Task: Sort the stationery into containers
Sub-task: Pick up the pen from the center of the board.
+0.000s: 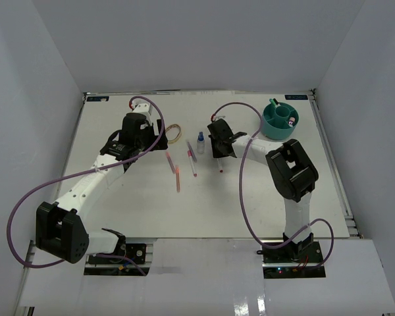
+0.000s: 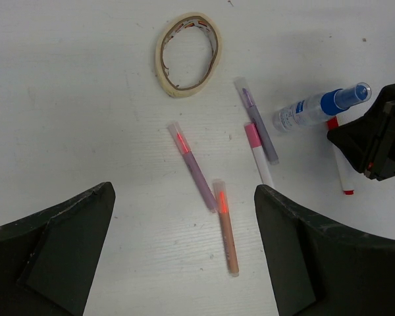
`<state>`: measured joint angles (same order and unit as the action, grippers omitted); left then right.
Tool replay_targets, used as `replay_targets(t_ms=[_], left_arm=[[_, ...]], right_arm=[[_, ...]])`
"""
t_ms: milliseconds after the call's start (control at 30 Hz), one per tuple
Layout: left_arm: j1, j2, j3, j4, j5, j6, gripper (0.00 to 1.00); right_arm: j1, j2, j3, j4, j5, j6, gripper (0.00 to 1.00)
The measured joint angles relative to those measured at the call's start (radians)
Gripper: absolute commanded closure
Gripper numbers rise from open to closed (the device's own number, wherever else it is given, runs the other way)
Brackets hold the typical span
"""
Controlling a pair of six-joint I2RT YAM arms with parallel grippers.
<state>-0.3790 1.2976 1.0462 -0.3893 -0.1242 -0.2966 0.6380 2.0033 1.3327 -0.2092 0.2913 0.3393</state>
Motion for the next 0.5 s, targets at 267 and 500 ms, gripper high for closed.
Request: replay_targets(t_ms=[267, 500], left_arm=[[0.0, 0.0, 0.0, 0.0, 0.0, 0.0, 0.02], [0.0, 0.0, 0.0, 0.0, 0.002, 0.0, 0.02]], right_arm=[[-0.001, -0.125, -0.168, 0.004, 0.019, -0.016, 0.82], [-0.002, -0.262, -0.319, -0.05, 0.012, -0.04, 0.76]])
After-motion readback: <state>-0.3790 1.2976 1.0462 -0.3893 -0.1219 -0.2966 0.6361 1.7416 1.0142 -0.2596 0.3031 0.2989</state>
